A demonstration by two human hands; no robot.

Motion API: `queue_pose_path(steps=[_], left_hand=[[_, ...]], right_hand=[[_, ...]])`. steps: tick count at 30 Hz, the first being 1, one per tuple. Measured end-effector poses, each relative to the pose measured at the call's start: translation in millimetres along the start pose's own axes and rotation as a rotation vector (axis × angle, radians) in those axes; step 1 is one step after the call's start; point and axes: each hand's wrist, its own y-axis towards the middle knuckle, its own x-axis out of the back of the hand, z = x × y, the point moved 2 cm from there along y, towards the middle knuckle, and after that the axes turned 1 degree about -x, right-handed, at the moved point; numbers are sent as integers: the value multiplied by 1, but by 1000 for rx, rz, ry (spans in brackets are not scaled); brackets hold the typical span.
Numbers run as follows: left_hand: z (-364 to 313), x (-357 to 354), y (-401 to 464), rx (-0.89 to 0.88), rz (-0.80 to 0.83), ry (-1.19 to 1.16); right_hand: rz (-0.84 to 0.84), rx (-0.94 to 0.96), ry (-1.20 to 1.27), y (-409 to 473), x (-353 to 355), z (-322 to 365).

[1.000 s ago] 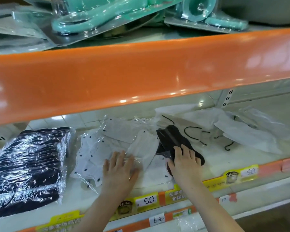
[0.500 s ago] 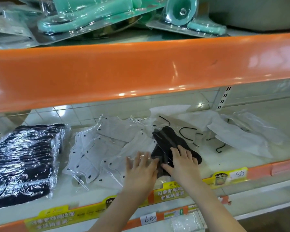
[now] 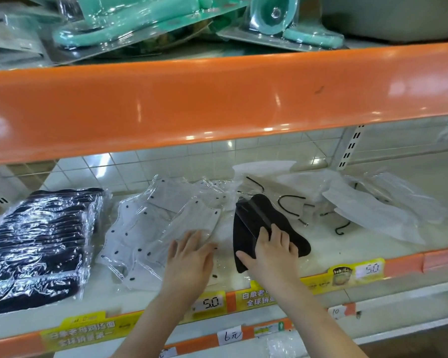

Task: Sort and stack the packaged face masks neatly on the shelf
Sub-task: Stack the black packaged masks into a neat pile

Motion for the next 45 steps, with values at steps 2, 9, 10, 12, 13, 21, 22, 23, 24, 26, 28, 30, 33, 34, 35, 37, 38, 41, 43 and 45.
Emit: queue_pose_path(steps=[2,9,10,12,13,21,22,23,24,26,28,30,33,34,35,37,38,41,43,45], left_hand=[[11,2,-2,45,-69,-22],[53,8,-9,355,-20,88],[55,7,-9,340,-4,82],[58,3,-5,316,15,118],[57,4,-3,302,37,145],[23,4,2,154,176,225],[17,5,3,149,162,212],[11,4,4,127,122,210],[6,3,6,108,130,199],[-4,0,10,96,186,166],[-16,0,15,53,177,139],[-24,-4,21,9,172,38],[-32,-11,25,-73,175,-238],[-33,-11,22,-115,169,-279],[-33,-11,18,-147,158,-288],[-26,-11,9,-172,116,-249],[-21,-8,5,-174,84,-215],[8,-3,-9,-126,-4,-151],[29,7,-18,-53,-100,-157],[48,18,-27,7,-212,-148]], right_hand=[[33,-34,-11,2,-4,8],[-94,-65,-83,4,-2,14],[-124,-54,-63,4,-1,13],[-162,-15,-15,6,0,8],[-194,1,15,8,-2,3],[-387,-118,349,18,20,-27],[-466,-93,383,18,25,-27],[-531,-62,412,18,30,-26],[-582,-30,429,19,34,-25],[-641,31,421,17,41,-19],[-645,80,405,14,43,-9],[-638,110,399,11,40,3],[-643,174,356,10,31,19],[-626,194,354,10,28,23],[-595,216,367,11,23,27],[-521,253,387,14,13,34],[-509,280,383,15,7,38],[-525,357,352,14,-5,53],[-528,407,309,12,-12,66],[-496,439,296,9,-21,79]])
